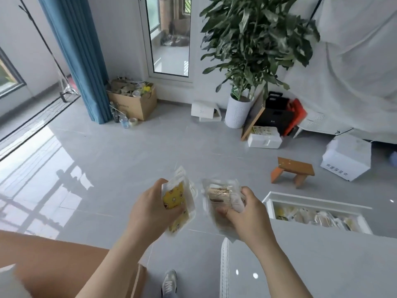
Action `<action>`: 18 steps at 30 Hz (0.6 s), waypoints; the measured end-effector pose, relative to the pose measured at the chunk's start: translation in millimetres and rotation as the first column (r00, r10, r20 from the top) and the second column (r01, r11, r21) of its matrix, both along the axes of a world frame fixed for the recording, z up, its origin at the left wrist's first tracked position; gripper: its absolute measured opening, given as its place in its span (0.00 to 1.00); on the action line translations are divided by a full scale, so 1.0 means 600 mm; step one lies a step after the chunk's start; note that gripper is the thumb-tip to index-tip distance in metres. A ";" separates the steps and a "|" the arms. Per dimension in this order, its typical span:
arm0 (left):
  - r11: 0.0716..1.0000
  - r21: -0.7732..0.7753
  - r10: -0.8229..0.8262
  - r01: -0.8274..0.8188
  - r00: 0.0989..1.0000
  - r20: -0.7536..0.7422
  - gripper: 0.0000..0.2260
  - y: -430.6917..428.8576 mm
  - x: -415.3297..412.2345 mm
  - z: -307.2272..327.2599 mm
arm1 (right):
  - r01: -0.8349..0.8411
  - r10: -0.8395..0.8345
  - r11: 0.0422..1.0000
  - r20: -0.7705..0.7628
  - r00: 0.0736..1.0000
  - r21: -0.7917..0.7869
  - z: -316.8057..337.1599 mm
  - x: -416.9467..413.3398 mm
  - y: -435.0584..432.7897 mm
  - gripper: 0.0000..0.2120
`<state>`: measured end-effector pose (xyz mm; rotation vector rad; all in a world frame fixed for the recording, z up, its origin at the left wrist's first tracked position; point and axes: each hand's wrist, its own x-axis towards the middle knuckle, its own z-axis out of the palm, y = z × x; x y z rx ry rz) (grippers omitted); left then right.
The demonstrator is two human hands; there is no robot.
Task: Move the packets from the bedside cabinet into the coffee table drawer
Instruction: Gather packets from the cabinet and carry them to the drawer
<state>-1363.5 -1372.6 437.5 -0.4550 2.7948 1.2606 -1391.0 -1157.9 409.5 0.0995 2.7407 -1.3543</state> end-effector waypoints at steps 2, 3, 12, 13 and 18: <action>0.999 -0.003 -0.034 0.034 0.999 0.007 0.16 -0.016 -0.066 0.001 | 0.045 -0.045 0.999 0.026 0.999 -0.005 0.005 -0.051 -0.018 0.19; 0.999 -0.004 -0.054 0.054 0.998 0.011 0.17 -0.023 -0.099 0.004 | 0.078 -0.077 0.997 0.038 0.996 -0.003 0.008 -0.074 -0.025 0.19; 0.961 -0.058 -0.270 0.270 0.963 0.019 0.18 -0.006 -0.347 0.005 | 0.271 -0.268 0.962 0.103 0.958 -0.019 -0.007 -0.232 -0.024 0.10; 0.955 -0.065 -0.289 0.290 0.957 0.025 0.18 0.001 -0.372 0.000 | 0.286 -0.284 0.958 0.103 0.953 -0.005 -0.011 -0.253 -0.018 0.11; 0.924 -0.133 -0.357 0.359 0.933 0.045 0.21 0.043 -0.494 -0.020 | 0.315 -0.320 0.948 0.138 0.937 0.052 -0.029 -0.363 0.020 0.15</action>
